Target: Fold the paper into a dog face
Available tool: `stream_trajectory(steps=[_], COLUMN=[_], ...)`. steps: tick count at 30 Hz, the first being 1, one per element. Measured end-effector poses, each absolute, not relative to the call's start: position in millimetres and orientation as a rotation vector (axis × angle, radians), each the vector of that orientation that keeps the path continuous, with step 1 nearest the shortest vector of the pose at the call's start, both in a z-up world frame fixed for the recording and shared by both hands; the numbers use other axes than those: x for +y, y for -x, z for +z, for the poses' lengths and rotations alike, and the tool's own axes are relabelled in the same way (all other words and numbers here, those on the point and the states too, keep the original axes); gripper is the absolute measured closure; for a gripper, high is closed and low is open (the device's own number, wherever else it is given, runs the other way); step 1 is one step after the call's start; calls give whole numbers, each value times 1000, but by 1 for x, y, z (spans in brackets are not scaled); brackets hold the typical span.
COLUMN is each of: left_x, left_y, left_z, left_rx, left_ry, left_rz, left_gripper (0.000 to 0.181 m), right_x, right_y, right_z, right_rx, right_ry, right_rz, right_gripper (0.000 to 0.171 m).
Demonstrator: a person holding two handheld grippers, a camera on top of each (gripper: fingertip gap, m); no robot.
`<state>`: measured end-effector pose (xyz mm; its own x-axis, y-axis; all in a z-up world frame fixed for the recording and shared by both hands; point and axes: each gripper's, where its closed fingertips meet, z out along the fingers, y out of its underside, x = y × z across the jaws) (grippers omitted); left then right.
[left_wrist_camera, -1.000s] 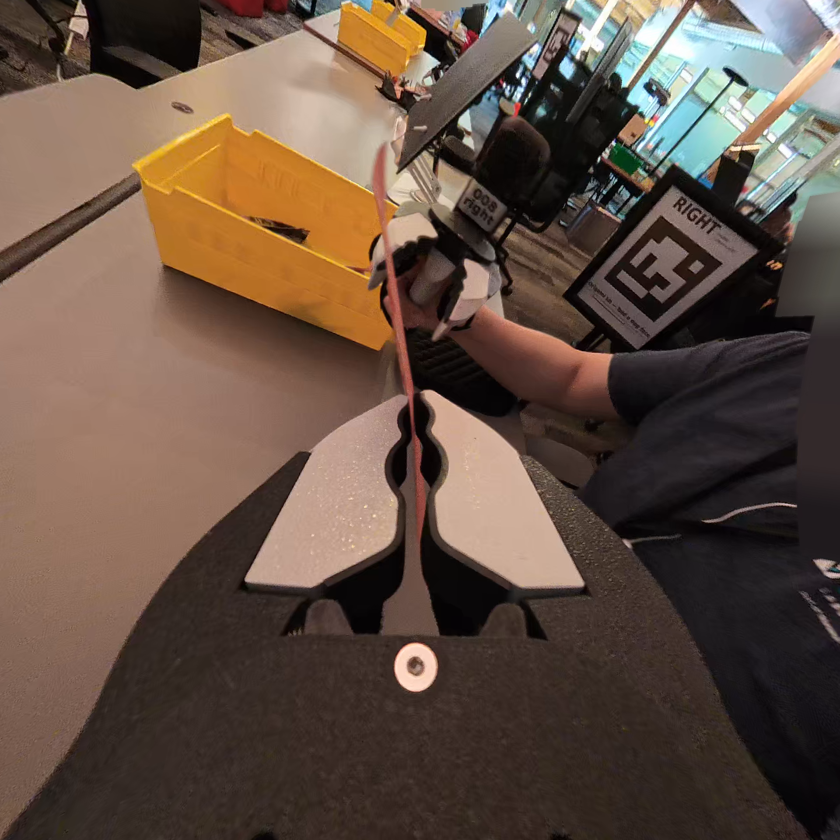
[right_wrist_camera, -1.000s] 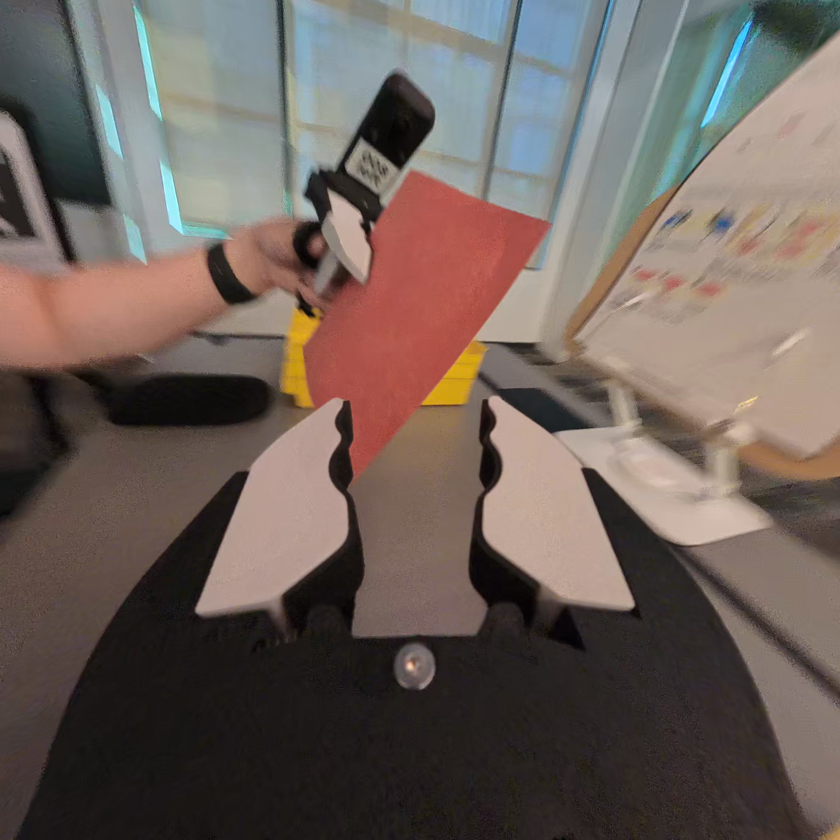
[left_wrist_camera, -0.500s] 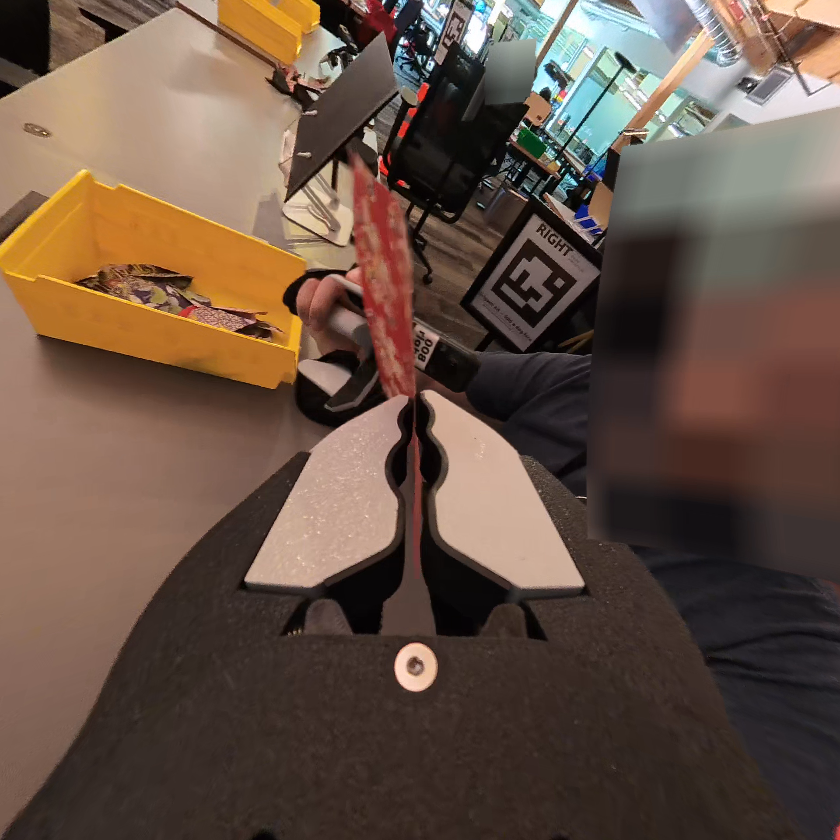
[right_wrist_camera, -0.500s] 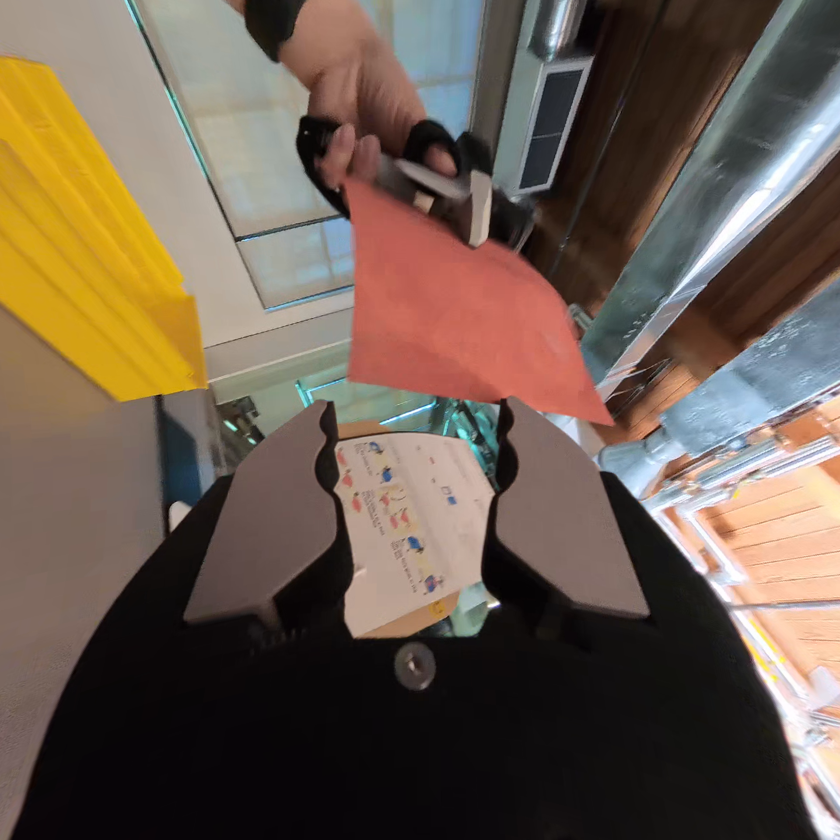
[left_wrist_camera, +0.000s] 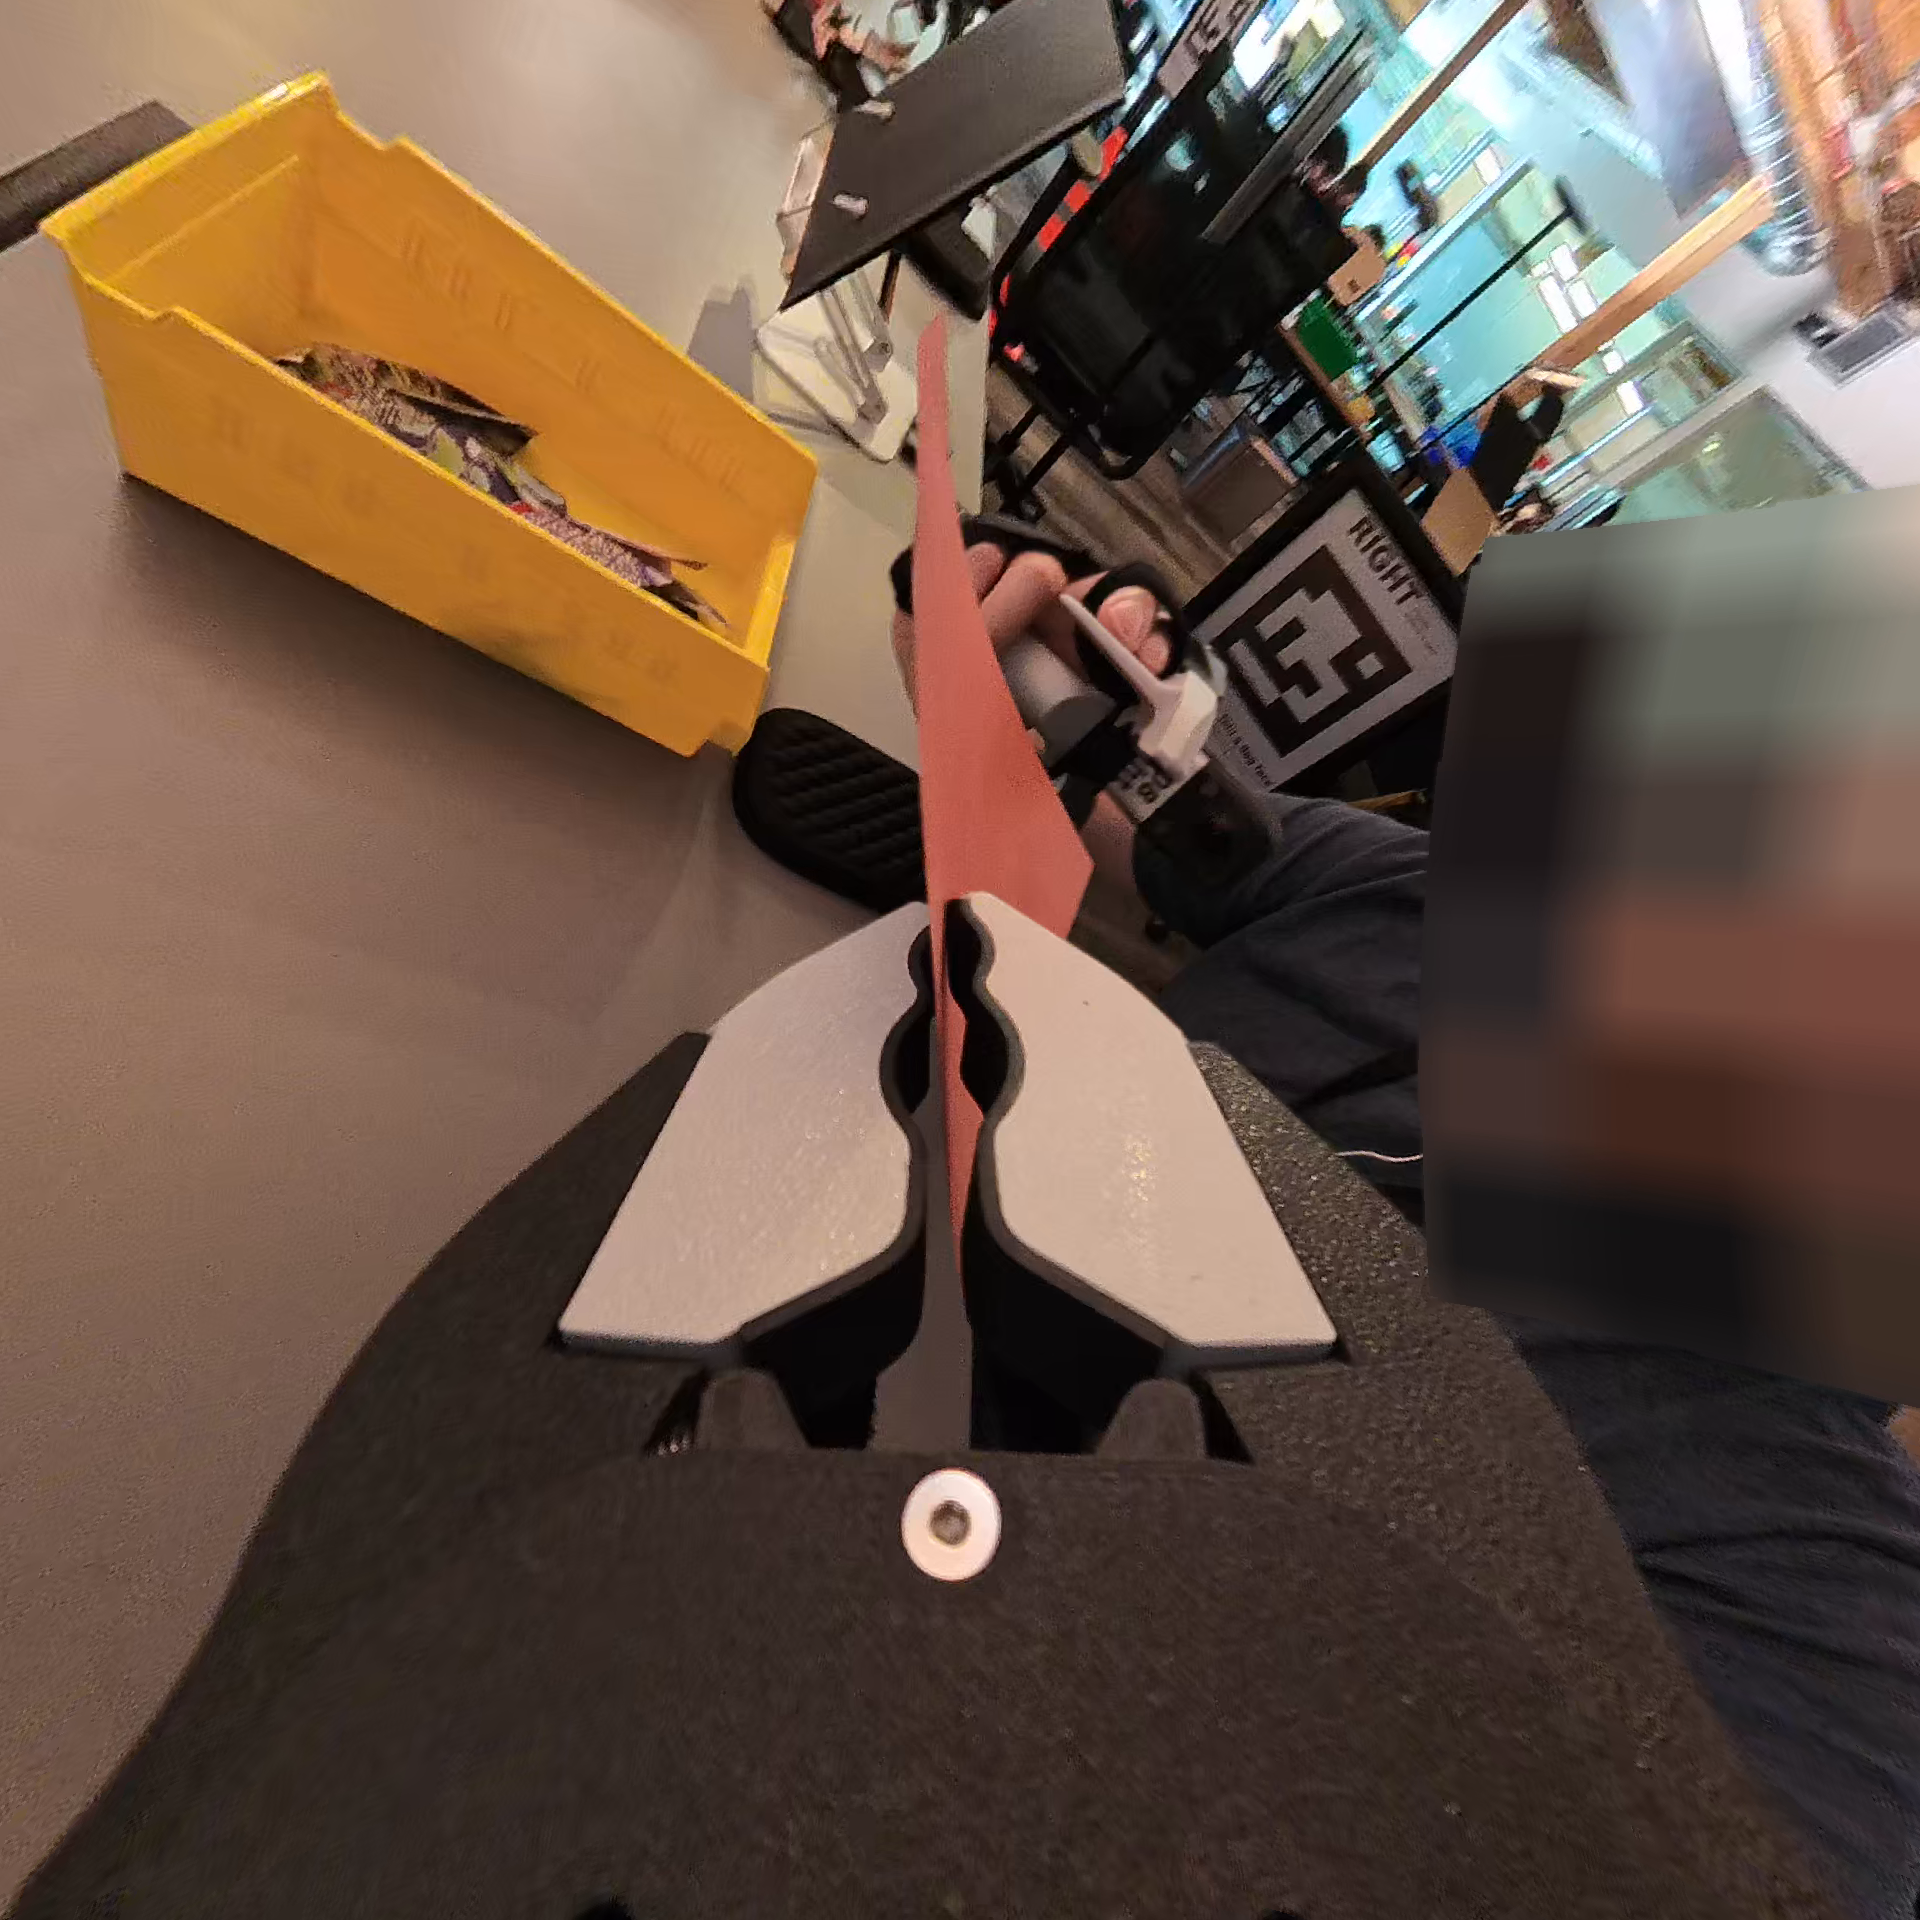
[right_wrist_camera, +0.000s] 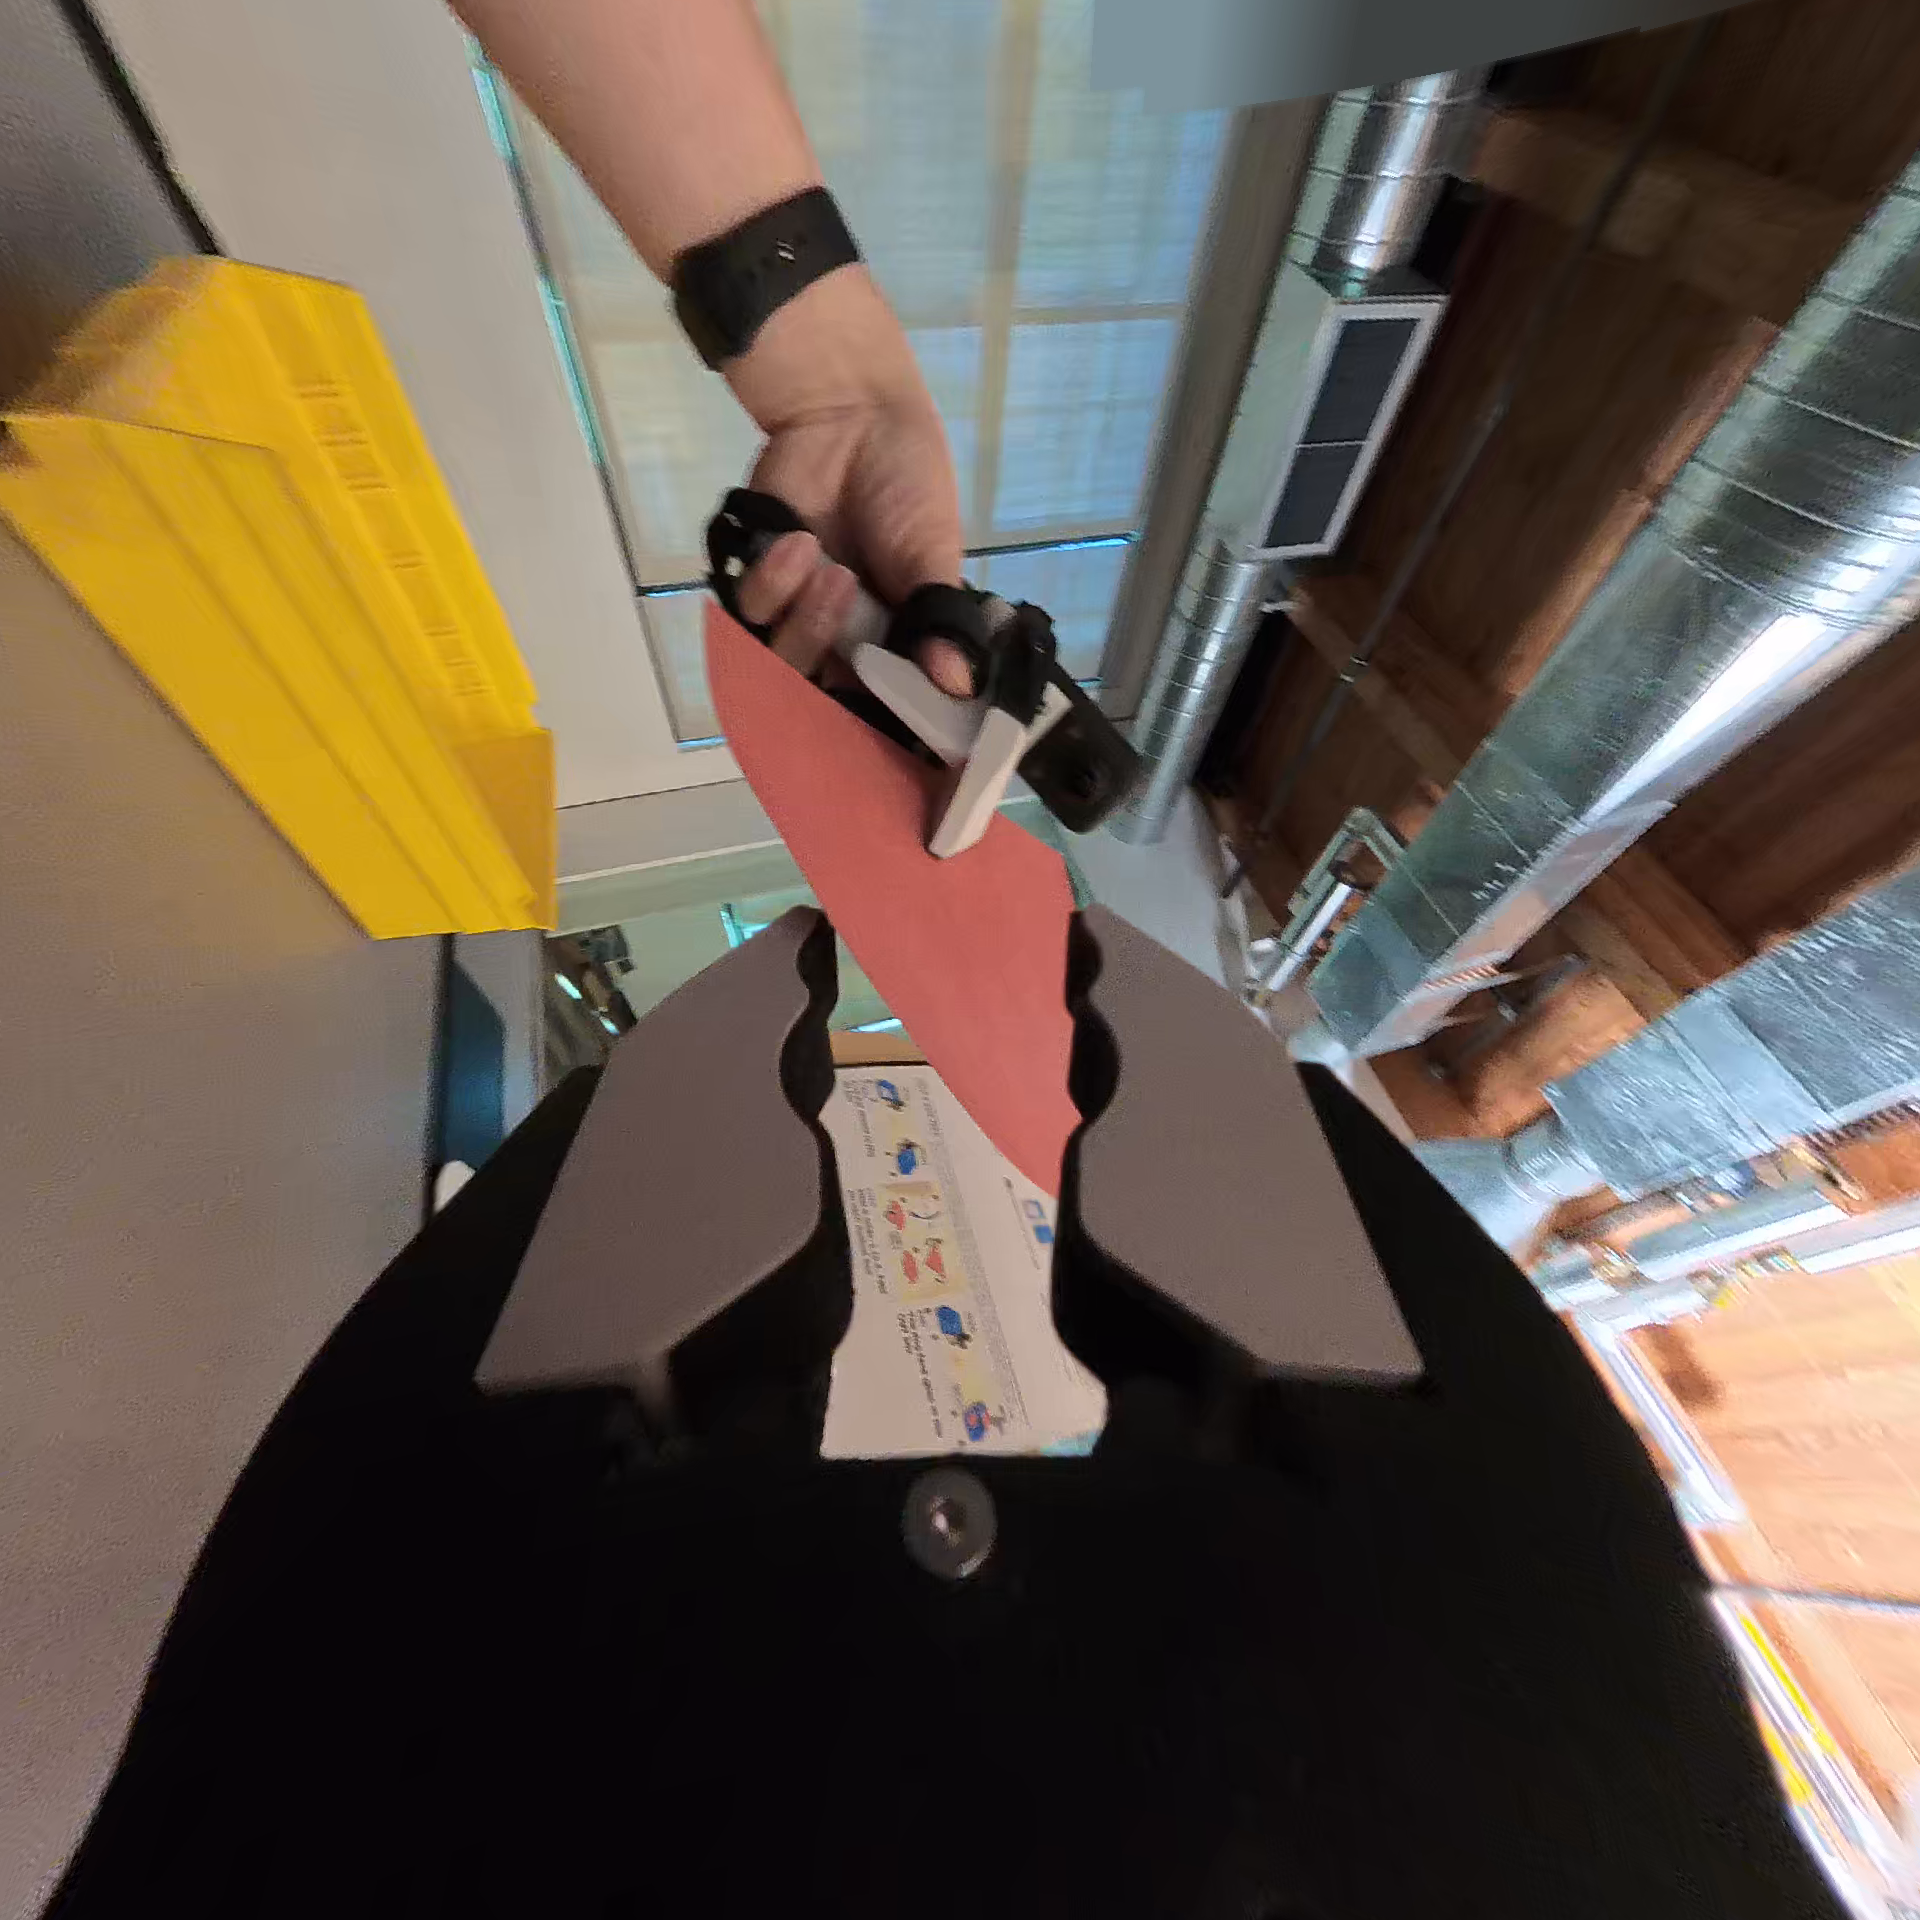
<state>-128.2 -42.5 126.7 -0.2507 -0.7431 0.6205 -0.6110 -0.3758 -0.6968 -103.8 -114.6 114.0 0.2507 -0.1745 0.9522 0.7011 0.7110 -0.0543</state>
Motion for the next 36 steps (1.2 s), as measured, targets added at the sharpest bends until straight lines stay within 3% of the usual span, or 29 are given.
stream_trajectory(steps=[1,3,4,12,21,29,36], left_x=[-42,-42,-41,-44,-54,-64,-83], left_y=[128,129,130,124,119,114,114], left_z=[122,111,104,50,16,15,14], left_rx=[1702,1766,1804,2064,2247,2249,2290], left_ry=[1860,1864,1864,1733,1652,1612,1540], left_rz=[-1653,-1522,-1434,-885,-642,-868,-1166], left_gripper=[181,181,181,181,181,179,162], right_x=[-115,-113,-111,-84,-52,-50,-51], right_y=[107,111,112,111,102,99,99], right_z=[109,102,95,73,55,40,41], right_rx=[-1219,-1274,-1325,-1383,-1333,-1354,-1346], right_ry=[543,596,645,1289,1431,1503,1501], right_rz=[-618,-574,-528,156,76,174,209], right_gripper=[134,150,169,170,169,170,170])
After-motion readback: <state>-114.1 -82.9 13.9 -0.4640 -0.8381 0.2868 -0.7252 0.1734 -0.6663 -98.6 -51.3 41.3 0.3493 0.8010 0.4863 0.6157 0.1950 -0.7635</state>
